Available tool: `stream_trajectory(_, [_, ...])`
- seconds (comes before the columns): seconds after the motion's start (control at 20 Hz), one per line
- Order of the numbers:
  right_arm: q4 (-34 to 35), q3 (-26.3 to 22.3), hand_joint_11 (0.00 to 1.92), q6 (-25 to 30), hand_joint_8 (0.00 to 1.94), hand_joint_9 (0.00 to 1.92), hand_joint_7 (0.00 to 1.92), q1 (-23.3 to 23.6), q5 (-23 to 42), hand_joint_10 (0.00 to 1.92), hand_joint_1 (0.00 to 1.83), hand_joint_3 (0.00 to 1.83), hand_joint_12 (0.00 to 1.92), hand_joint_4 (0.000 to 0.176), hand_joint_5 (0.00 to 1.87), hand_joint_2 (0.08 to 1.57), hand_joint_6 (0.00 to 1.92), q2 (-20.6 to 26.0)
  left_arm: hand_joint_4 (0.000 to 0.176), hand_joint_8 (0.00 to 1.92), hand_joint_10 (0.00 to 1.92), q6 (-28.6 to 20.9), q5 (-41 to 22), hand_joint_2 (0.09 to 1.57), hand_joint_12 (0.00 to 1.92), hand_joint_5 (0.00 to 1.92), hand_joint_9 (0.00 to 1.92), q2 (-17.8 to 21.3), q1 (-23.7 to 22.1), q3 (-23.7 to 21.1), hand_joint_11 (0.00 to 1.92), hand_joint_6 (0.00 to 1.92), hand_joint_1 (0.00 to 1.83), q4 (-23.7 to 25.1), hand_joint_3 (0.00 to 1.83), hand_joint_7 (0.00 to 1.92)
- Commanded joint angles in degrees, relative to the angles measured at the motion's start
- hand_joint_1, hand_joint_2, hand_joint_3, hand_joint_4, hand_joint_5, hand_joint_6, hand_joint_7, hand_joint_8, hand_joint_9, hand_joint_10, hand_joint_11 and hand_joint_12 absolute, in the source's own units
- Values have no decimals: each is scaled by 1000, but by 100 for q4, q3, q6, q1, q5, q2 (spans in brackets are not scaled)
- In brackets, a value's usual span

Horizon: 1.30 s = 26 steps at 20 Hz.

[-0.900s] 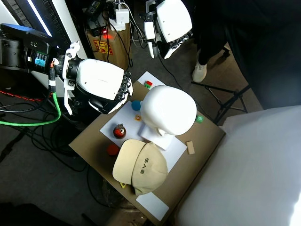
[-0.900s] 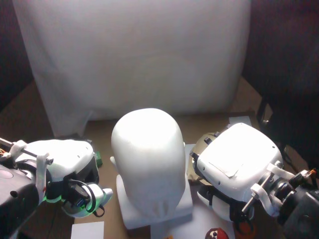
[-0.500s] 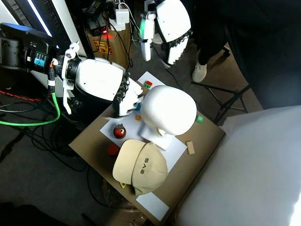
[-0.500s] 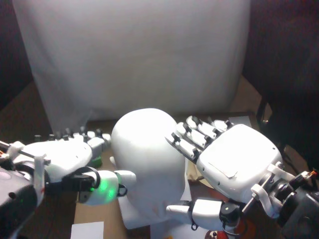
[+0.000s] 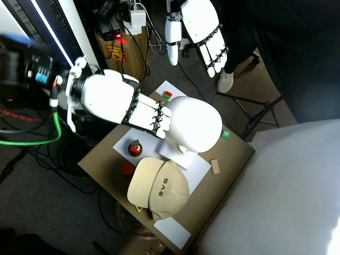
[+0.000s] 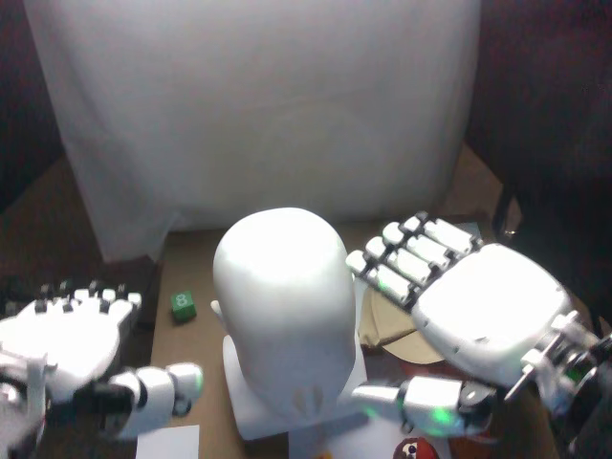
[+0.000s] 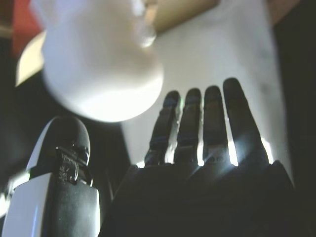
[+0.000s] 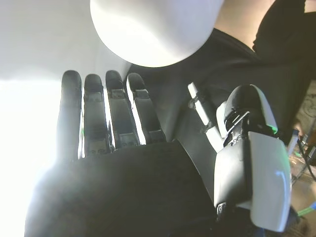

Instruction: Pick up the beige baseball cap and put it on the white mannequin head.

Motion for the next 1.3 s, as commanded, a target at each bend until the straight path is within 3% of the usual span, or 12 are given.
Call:
stream_trajectory(0.0, [-294,161,0,264,1,90,100,-64,507,2,262,0,402,0,55,1010,2,23,8,0,0,-361,-639,1173,197,21,0,-133,104,69,0,0,0,646,2,0])
stream_trajectory(0.15, [-294,653,0,702,0,77,85,-282,477,0,573,29,374,0,39,1092,0,-50,8,0,0,-1282,-1614,1172,218,11,0,-568,575,283,0,2,0,1329,1,0])
stream_trajectory(0.25, [-297,957,0,773,2,72,82,-372,422,0,800,25,357,0,43,1106,2,-195,9,0,0,-1547,-1684,1174,166,10,0,-766,748,473,0,1,0,1533,1,0])
stream_trajectory(0.3, [-326,1141,0,786,3,83,94,-418,409,3,905,19,435,0,54,1117,4,-302,8,0,0,-1653,-1715,1174,158,11,0,-863,836,568,0,1,0,1636,1,0])
stream_trajectory(0.5, [-415,1907,0,1050,3,112,115,-529,174,6,1092,10,498,0,86,1123,5,-717,8,0,0,-2124,-1953,1175,201,16,0,-1177,1173,947,0,0,0,1994,0,0])
stream_trajectory(0.7, [-406,2372,0,1154,1,88,101,-698,-25,0,1155,6,407,0,79,1129,0,-1020,7,0,0,-2586,-2646,1180,199,21,0,-1607,1522,1390,0,2,0,2324,2,0])
stream_trajectory(0.9, [-365,2669,0,1248,0,84,99,-795,-188,0,1190,7,390,0,71,1136,0,-1197,8,0,0,-2989,-2613,1177,219,22,0,-1843,1615,1760,0,1,0,2683,0,0])
stream_trajectory(1.0, [-332,2912,0,1306,0,80,91,-759,-327,0,1186,10,381,0,67,1148,0,-1336,8,0,0,-3150,-2593,1181,110,2,0,-1910,1720,1850,0,0,0,2754,1,0])
stream_trajectory(1.25, [-679,3605,0,1643,3,87,101,-912,-447,3,1194,9,367,0,77,1156,3,-1647,3,0,0,-3096,-2554,1181,86,4,0,-2119,1808,1920,0,2,0,2797,1,0])
